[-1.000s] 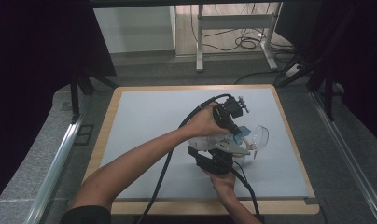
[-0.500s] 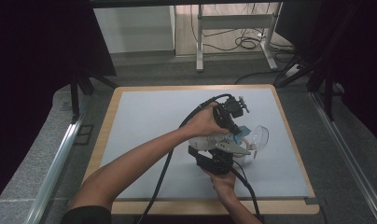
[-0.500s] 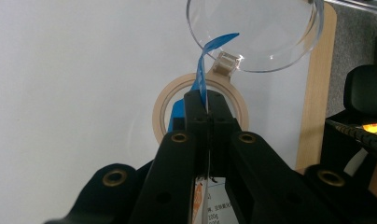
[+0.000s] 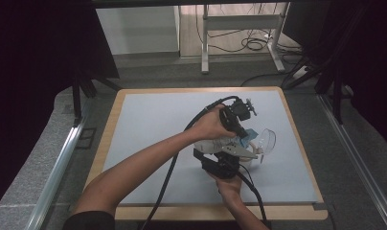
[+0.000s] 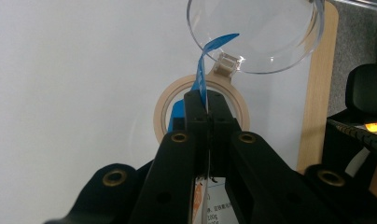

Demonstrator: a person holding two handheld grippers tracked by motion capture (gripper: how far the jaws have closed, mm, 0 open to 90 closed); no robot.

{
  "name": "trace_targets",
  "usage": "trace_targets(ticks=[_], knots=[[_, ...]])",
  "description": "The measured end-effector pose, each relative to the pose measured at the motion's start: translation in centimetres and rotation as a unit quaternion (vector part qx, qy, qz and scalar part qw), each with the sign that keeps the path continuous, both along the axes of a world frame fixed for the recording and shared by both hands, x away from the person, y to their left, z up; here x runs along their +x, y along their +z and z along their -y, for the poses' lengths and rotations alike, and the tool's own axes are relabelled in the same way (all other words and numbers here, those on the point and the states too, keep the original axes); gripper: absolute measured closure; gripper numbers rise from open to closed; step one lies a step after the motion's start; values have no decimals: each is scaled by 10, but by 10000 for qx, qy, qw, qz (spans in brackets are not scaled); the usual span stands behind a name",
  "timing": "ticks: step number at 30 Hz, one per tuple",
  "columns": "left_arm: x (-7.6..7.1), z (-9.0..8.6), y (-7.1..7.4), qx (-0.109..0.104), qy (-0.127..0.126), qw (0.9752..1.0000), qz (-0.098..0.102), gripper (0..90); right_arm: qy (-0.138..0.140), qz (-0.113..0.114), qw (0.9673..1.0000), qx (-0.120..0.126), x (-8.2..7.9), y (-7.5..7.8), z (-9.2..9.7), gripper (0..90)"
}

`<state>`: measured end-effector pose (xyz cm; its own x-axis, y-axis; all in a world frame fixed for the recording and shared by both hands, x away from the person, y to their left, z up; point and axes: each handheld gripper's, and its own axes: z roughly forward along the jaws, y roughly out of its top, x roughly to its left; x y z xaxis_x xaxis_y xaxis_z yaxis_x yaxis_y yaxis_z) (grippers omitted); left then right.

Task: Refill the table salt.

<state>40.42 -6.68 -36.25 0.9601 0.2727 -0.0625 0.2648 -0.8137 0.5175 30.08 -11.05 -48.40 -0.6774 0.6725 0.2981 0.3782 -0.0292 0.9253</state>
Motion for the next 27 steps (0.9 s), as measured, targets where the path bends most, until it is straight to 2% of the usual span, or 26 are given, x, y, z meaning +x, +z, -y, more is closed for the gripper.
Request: trace_targets(ticks=[15, 27], knots=[[2, -2, -3, -26, -3, 10000, -15, 900, -5, -22, 10000, -29, 1, -2, -1, 545], [2, -1, -2, -23, -25, 10000, -32, 900, -27, -26, 10000, 52, 1, -2, -1, 545]])
